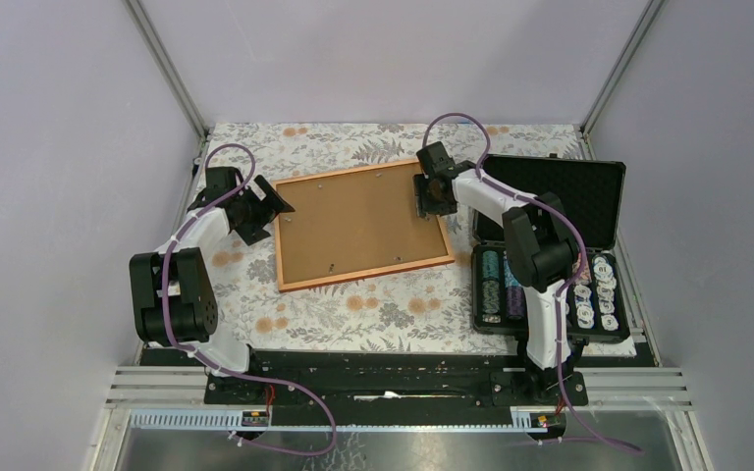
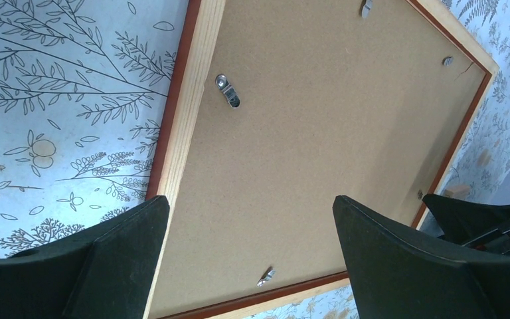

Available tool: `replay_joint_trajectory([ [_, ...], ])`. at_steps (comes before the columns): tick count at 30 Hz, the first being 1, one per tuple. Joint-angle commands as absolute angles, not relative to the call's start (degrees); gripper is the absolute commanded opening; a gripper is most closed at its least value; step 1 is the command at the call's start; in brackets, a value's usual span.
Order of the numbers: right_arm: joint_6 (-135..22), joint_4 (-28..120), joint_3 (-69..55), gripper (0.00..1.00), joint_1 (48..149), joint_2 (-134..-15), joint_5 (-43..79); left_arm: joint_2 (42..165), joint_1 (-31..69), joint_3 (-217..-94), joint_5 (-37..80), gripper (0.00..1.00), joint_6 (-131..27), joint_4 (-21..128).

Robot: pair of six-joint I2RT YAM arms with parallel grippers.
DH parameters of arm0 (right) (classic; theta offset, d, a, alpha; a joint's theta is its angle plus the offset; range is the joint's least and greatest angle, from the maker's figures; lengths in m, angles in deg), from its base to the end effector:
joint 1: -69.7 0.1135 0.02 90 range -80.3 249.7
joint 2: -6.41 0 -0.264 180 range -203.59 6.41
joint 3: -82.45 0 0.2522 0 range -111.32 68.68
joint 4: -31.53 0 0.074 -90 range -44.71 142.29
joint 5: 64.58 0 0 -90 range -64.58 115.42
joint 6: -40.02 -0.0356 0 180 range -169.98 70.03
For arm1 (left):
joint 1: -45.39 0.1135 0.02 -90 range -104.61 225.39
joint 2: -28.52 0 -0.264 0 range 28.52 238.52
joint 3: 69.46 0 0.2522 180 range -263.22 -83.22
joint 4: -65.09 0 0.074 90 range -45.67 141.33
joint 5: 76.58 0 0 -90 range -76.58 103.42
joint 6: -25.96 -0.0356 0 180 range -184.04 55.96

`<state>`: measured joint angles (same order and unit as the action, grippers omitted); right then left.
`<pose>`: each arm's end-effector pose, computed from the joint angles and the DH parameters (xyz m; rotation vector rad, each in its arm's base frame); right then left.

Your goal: Put the photo into the frame

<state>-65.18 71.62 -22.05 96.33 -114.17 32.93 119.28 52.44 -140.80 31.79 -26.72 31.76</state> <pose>0.4110 0.2009 0.1801 -0.2027 2.5348 0.1201 0.3255 0.0290 0.2078 -0.8269 2.3925 -0.6170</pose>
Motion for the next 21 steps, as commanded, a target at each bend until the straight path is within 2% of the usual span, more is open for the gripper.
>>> replay_joint_trajectory([
  [1, -64.1, 73.9, -23.4, 0.58, 95.3, -115.6, 33.9, 118.7, 52.8, -140.5, 33.2, 0.98, -27.2, 34.2],
  [3, -63.7, 74.8, -23.6, 0.6, 95.3, -115.5, 35.2, 118.4, 52.8, -140.4, 32.9, 0.98, -27.3, 34.2],
  [5, -63.4, 74.7, -23.2, 0.68, 95.2, -114.7, 36.3, 118.1, 52.9, -140.3, 32.4, 0.98, -27.3, 34.2],
  [8, -63.2, 74.0, -22.4, 0.7, 95.0, -114.4, 35.6, 118.0, 52.9, -140.2, 32.5, 0.98, -27.2, 34.4],
  [16, -63.3, 74.0, -24.1, 0.62, 94.9, -117.4, 32.8, 118.0, 53.0, -140.1, 32.6, 0.98, -27.1, 34.5],
  [21, -63.5, 73.9, -24.9, 0.62, 94.9, -119.3, 33.2, 118.6, 53.2, -140.1, 33.8, 0.99, -26.6, 35.0],
])
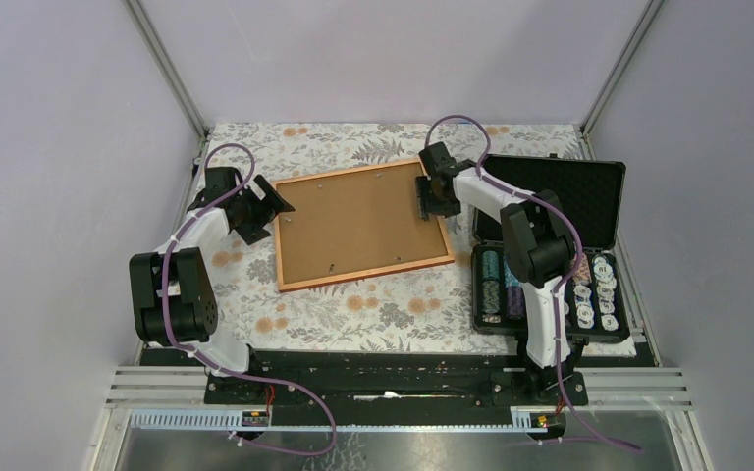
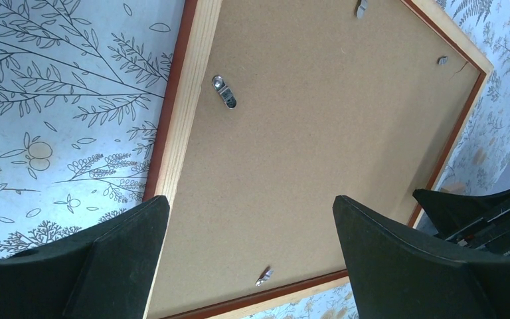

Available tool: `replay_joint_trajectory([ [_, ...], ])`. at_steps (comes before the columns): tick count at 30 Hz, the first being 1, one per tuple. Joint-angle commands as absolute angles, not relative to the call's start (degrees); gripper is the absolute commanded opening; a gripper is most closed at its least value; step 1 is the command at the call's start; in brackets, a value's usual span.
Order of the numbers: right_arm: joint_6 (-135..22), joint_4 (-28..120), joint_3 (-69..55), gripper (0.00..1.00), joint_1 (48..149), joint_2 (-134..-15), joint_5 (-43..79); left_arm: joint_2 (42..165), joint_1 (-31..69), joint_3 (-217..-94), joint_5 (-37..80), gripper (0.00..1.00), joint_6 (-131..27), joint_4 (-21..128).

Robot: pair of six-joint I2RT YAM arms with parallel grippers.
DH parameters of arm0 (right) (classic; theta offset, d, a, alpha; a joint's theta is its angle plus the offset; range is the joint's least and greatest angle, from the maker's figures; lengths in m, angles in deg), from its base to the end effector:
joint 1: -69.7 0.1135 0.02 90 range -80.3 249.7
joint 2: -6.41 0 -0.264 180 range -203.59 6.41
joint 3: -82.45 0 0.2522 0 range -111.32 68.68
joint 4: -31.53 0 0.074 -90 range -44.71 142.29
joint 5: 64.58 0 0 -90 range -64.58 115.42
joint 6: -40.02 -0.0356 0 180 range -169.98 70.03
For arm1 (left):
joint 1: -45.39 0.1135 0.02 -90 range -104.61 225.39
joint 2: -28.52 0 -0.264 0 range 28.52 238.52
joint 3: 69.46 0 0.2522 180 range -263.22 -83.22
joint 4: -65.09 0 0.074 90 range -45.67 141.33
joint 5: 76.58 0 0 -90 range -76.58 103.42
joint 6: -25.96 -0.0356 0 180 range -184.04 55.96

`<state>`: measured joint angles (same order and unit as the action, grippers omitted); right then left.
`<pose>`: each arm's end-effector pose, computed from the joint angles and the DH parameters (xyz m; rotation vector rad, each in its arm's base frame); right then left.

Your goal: Put the photo into the frame

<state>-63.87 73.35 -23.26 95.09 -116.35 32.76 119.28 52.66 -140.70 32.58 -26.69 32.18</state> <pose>0.4180 0.1933 0.1680 -0.2132 2.5785 0.0859 0.3257 0.0298 0.2079 -0.8232 2.3874 -0.6335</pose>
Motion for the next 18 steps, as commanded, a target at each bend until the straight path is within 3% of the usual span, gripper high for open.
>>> replay_joint_trajectory([
  [1, -63.6, 73.9, -25.1, 0.62, 94.9, -119.7, 33.2, 118.6, 53.1, -140.0, 33.9, 0.98, -26.6, 35.1],
  [10, -65.8, 74.4, -25.0, 0.36, 94.6, -119.4, 34.9, 118.3, 53.2, -139.7, 33.8, 0.98, -26.6, 35.2],
  [18, -68.6, 72.8, -23.5, 0.04, 93.7, -118.3, 32.1, 118.4, 53.2, -139.7, 33.7, 0.98, -26.6, 35.2],
])
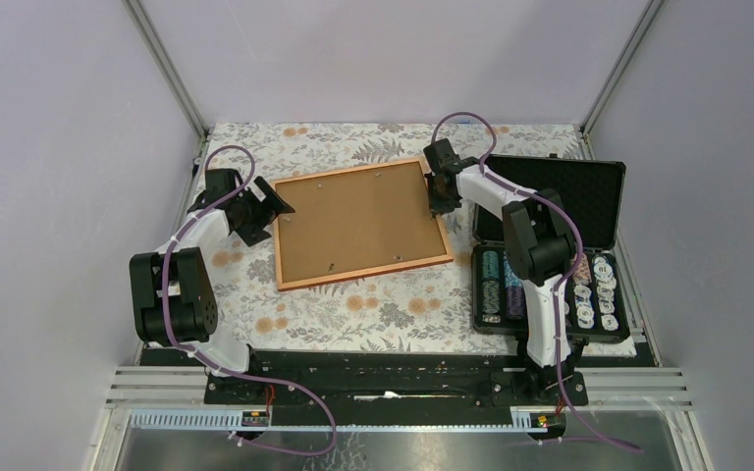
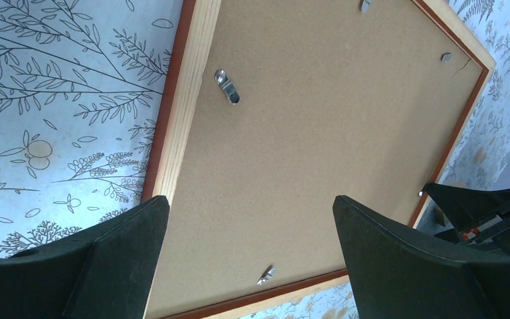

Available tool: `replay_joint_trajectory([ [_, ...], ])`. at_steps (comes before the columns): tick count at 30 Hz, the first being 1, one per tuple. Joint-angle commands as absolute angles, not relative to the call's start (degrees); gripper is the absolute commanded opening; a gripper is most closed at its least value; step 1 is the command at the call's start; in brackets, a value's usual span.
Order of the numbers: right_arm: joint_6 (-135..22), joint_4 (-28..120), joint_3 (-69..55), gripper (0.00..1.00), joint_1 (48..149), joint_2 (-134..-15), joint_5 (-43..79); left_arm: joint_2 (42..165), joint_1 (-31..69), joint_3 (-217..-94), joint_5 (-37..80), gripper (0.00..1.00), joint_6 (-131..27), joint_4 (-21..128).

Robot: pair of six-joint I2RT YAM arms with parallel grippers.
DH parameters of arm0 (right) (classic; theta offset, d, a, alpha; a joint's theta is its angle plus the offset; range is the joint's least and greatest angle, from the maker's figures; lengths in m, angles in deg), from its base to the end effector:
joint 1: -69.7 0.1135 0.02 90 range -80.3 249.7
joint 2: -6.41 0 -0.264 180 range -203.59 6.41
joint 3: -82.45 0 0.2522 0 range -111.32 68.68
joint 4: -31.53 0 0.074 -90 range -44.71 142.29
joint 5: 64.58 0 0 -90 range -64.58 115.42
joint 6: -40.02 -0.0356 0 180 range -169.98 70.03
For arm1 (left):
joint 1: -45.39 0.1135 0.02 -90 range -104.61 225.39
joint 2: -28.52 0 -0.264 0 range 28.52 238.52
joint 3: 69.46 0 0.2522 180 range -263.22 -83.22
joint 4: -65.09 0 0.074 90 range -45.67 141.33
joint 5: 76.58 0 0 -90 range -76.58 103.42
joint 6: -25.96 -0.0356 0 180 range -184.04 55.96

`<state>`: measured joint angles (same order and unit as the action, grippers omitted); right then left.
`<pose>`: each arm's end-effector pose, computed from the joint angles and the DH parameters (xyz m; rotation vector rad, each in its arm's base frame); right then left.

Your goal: Put the photo into the frame

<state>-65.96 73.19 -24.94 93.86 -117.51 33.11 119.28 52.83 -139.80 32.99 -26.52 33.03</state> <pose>0.4278 0.1867 0.1680 -0.1344 2.5711 0.0892 0.3242 0.0303 0.2042 -0.8278 2.3868 -0.6423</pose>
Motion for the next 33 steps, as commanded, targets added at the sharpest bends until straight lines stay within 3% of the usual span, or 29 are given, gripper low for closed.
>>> replay_joint_trajectory([
  [1, -68.5, 72.4, -23.4, 0.01, 93.6, -118.2, 31.6, 118.3, 53.2, -139.7, 33.6, 0.98, -26.6, 35.2],
  [5, -68.3, 70.7, -22.2, 0.02, 93.7, -116.8, 29.4, 117.2, 53.2, -139.6, 32.7, 0.99, -27.1, 35.2],
  [7, -68.3, 68.9, -20.9, 0.32, 93.6, -115.1, 28.8, 116.7, 53.2, -139.6, 32.5, 0.99, -27.5, 35.2],
  [9, -68.3, 67.0, -18.8, 0.55, 93.6, -113.1, 28.6, 116.1, 53.1, -139.6, 32.1, 0.99, -28.1, 35.2],
  [11, -68.3, 65.0, -16.9, 0.67, 93.6, -110.9, 29.0, 115.3, 53.2, -139.8, 30.5, 0.99, -28.9, 35.0],
  [15, -67.9, 62.0, -14.4, 0.8, 93.6, -108.2, 28.6, 112.6, 52.9, -140.9, 24.0, 0.99, -31.1, 33.6],
  [20, -67.3, 61.8, -14.9, 0.83, 93.7, -109.2, 26.7, 114.6, 50.2, -145.0, 18.7, 0.99, -31.0, 28.6],
  [25, -67.2, 61.4, -15.0, 0.83, 93.6, -109.4, 25.6, 128.7, 46.7, -161.8, 7.9, 0.98, -30.3, 13.2],
  [29, -67.0, 60.7, -14.7, 0.83, 93.7, -109.6, 25.5, 135.5, 43.6, -169.2, 1.3, 0.95, -30.9, 9.4],
  [33, -66.7, 60.7, -15.2, 0.83, 93.6, -110.8, 25.5, 139.9, 43.5, -172.5, 2.5, 0.87, -31.1, 9.5],
])
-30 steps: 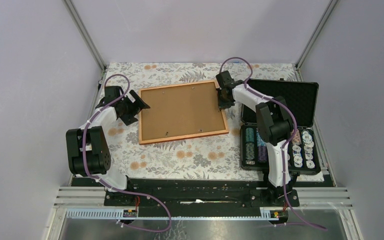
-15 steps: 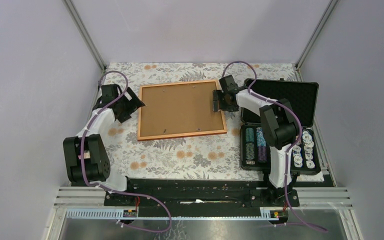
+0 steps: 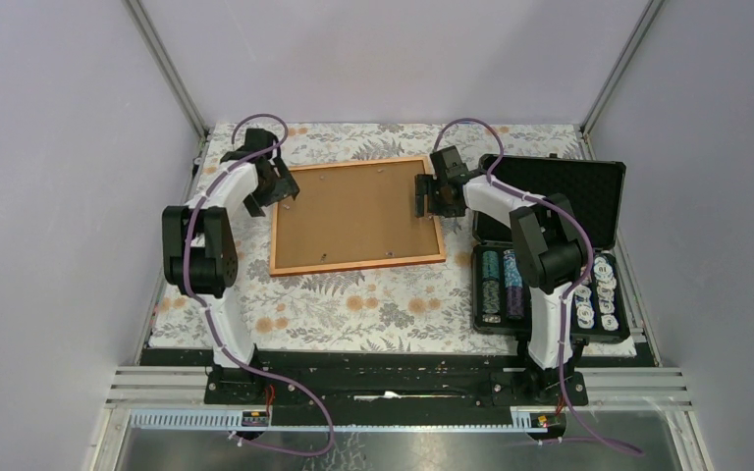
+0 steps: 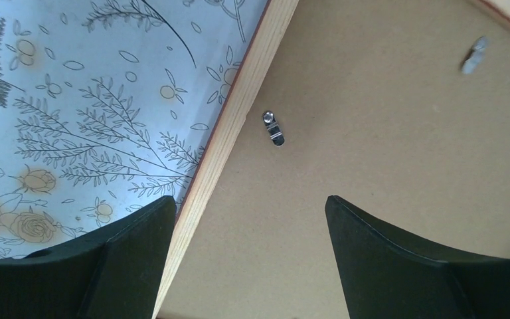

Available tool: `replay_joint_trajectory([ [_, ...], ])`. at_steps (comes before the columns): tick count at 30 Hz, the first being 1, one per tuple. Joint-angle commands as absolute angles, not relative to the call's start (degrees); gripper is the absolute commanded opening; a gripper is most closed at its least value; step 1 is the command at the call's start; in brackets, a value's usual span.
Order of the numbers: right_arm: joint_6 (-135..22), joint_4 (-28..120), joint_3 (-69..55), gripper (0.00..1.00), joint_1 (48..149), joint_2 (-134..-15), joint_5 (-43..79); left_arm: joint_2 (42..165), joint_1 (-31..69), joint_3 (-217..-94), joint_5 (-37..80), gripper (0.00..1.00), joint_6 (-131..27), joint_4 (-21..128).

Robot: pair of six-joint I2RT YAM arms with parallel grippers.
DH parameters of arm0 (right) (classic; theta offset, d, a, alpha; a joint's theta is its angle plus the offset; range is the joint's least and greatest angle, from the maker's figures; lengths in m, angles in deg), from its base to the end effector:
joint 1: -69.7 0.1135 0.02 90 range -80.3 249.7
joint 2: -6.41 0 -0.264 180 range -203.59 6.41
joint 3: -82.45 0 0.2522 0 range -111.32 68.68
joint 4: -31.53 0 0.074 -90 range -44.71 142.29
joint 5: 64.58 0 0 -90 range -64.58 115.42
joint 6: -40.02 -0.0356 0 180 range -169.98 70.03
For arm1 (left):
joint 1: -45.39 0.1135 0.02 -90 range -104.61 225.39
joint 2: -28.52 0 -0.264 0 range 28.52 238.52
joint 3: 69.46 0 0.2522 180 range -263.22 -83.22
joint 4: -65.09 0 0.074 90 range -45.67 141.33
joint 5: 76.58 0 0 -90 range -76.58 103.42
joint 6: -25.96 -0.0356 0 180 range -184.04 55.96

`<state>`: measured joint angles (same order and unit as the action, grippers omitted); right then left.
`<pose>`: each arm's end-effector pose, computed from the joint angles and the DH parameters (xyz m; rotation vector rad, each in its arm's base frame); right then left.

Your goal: Put the photo into the frame

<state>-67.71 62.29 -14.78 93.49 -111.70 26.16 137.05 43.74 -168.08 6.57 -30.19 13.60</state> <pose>0.4102 0.1803 0.1705 -0.1263 2.4923 0.2926 0.4046 -0.0074 0.2244 -0.7680 2.5160 -0.0545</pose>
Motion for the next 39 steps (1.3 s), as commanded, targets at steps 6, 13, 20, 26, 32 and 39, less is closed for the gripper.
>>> replay_joint_trajectory([
  [6, -66.1, 60.9, -15.7, 0.82, 93.6, -111.6, 25.5, 142.8, 43.5, -172.0, 4.7, 0.8, -29.3, 12.0],
  [13, -65.8, 61.2, -16.0, 0.82, 93.7, -112.3, 25.5, 145.4, 44.2, -172.6, 6.5, 0.79, -29.8, 13.3],
  [20, -65.6, 61.6, -16.6, 0.82, 93.6, -112.9, 24.0, 145.7, 44.5, -172.4, 4.7, 0.82, -27.8, 14.1],
  [26, -65.6, 61.6, -16.8, 0.82, 93.6, -113.5, 23.4, 146.2, 45.3, -171.2, 6.7, 0.77, -26.4, 15.4],
  [32, -65.6, 61.7, -17.0, 0.81, 93.6, -113.6, 22.6, 146.2, 45.3, -173.4, 6.5, 0.8, -25.5, 15.0],
  [39, -65.4, 61.8, -17.2, 0.81, 93.6, -113.9, 22.2, 147.4, 45.0, -171.7, 5.6, 0.76, -26.5, 15.1],
])
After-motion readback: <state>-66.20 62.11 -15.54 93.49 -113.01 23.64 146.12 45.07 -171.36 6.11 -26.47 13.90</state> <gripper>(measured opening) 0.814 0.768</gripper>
